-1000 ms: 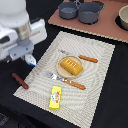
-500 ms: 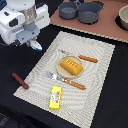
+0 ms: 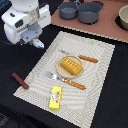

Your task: Interact with the objects in diverse but meaningful ways.

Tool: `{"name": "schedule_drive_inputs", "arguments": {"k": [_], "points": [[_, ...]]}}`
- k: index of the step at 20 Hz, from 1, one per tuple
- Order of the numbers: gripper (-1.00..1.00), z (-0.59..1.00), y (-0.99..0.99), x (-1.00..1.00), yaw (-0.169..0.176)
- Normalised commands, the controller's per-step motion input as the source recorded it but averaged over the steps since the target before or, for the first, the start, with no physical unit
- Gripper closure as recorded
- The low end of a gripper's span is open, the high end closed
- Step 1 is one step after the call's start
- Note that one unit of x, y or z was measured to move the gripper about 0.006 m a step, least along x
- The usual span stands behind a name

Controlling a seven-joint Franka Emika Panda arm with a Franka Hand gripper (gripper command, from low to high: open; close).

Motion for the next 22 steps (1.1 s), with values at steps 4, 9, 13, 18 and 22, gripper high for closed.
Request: {"name": "schedule_drive_inputs", "arguments": {"k": [4,9,13,18,22], "points": [[1.00,0.39,0.87,0.00,0.024],[1.00,0.24,0.83,-0.02,0.025],[1.00,0.16,0.79,-0.06,0.028],[1.00,0.18,0.80,0.00,0.014],[1.00,0.07,0.74,0.07,0.000]]}}
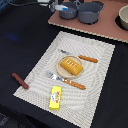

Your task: Interact with the objects in diverse but meaningful ways.

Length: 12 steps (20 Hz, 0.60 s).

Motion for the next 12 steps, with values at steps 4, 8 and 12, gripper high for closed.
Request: {"name": "schedule_drive_inputs", "arguments": {"k": [4,8,12], "points": [[1.00,0.00,0.60,0.14,0.000],[1.00,0.00,0.60,0.20,-0.011],[1.00,0.01,0.59,0.31,-0.027]]}}
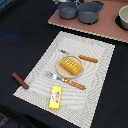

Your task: Interact with the objects in diverse but meaningful ways.

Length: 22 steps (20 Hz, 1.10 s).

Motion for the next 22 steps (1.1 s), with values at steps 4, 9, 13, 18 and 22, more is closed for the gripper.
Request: {"name": "schedule_drive_inputs", "arguments": {"k": [4,9,13,18,22], "points": [[1.00,0.05,0.61,0.33,-0.026],[1.00,0.10,0.64,0.46,-0.029],[1.00,0.11,0.51,0.50,-0.053],[1.00,0.10,0.45,0.49,-0.050],[1.00,0.18,0.42,0.58,-0.052]]}}
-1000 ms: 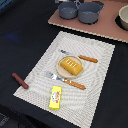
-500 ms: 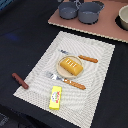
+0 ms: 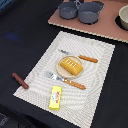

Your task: Interact with the objects in diverse but meaningful ways.

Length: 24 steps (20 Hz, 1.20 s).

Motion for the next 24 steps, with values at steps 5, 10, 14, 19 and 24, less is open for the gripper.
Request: {"name": "schedule_drive_inputs", "arguments": {"k": [5,10,14,19,24], "points": [[1.00,0.05,0.27,0.34,-0.035],[-1.00,0.01,0.23,0.26,-0.031],[-1.00,0.02,0.24,0.27,-0.033],[-1.00,0.05,0.26,0.27,-0.032],[-1.00,0.48,0.14,0.29,-0.021]]}}
